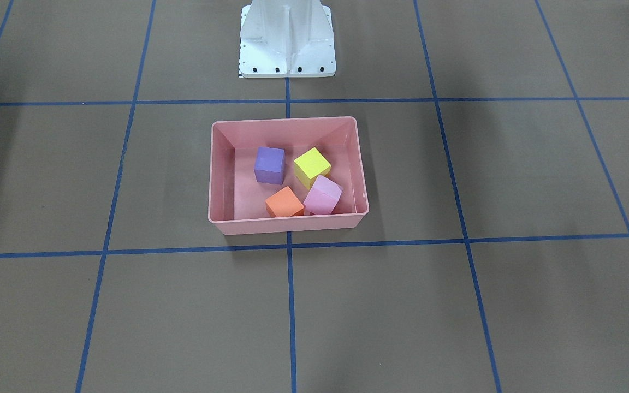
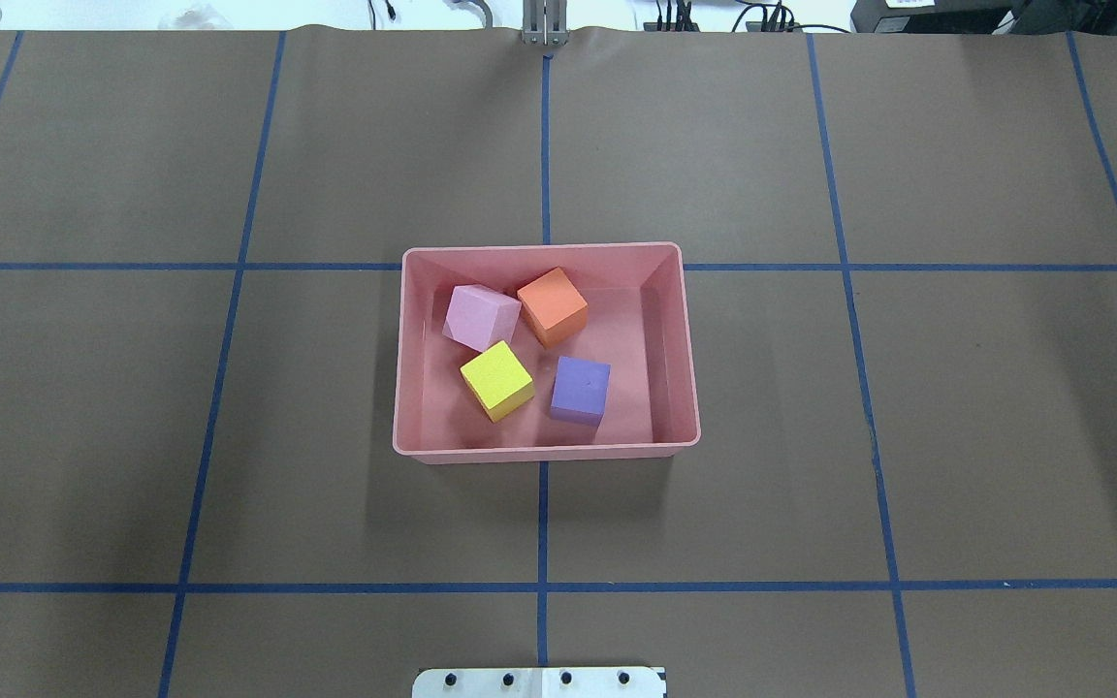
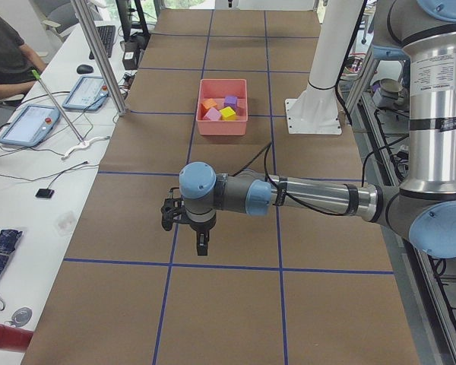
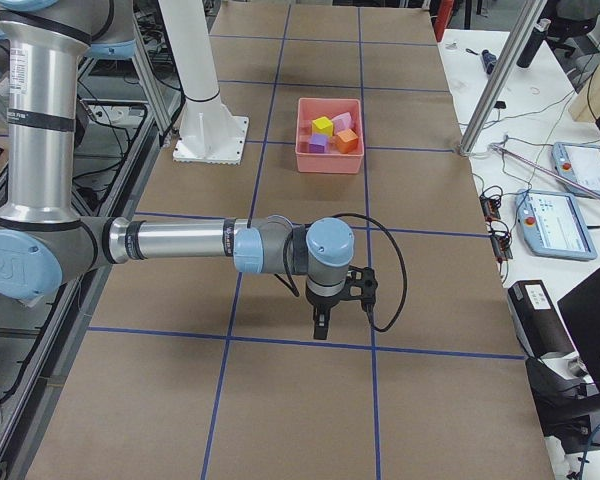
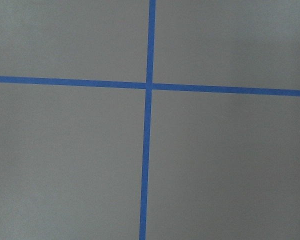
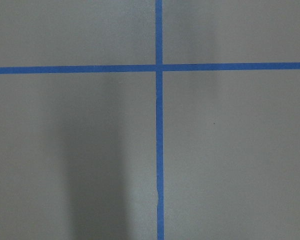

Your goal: Place blocks into pink bin with both arms

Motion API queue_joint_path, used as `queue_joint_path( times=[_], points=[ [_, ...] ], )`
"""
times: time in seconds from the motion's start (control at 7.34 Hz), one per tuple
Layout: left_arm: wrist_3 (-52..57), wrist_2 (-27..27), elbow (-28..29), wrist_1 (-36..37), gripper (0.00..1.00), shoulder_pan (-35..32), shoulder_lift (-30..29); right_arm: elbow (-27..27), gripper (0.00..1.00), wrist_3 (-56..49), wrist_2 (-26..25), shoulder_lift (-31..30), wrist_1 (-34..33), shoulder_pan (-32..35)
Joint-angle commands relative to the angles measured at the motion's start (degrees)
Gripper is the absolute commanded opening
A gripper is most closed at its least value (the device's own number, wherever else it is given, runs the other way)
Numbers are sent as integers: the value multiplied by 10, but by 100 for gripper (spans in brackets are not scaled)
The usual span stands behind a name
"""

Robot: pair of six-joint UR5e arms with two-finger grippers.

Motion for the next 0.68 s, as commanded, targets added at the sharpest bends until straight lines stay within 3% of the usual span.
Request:
queue_joint_path(
  times=[0.0, 0.54],
  points=[
    [0, 2, -2, 0, 100, 0, -1, 1, 100, 1, 2, 0, 0, 1],
    [1, 2, -2, 0, 100, 0, 0, 4, 100, 0, 4, 0, 0, 1]
  ],
)
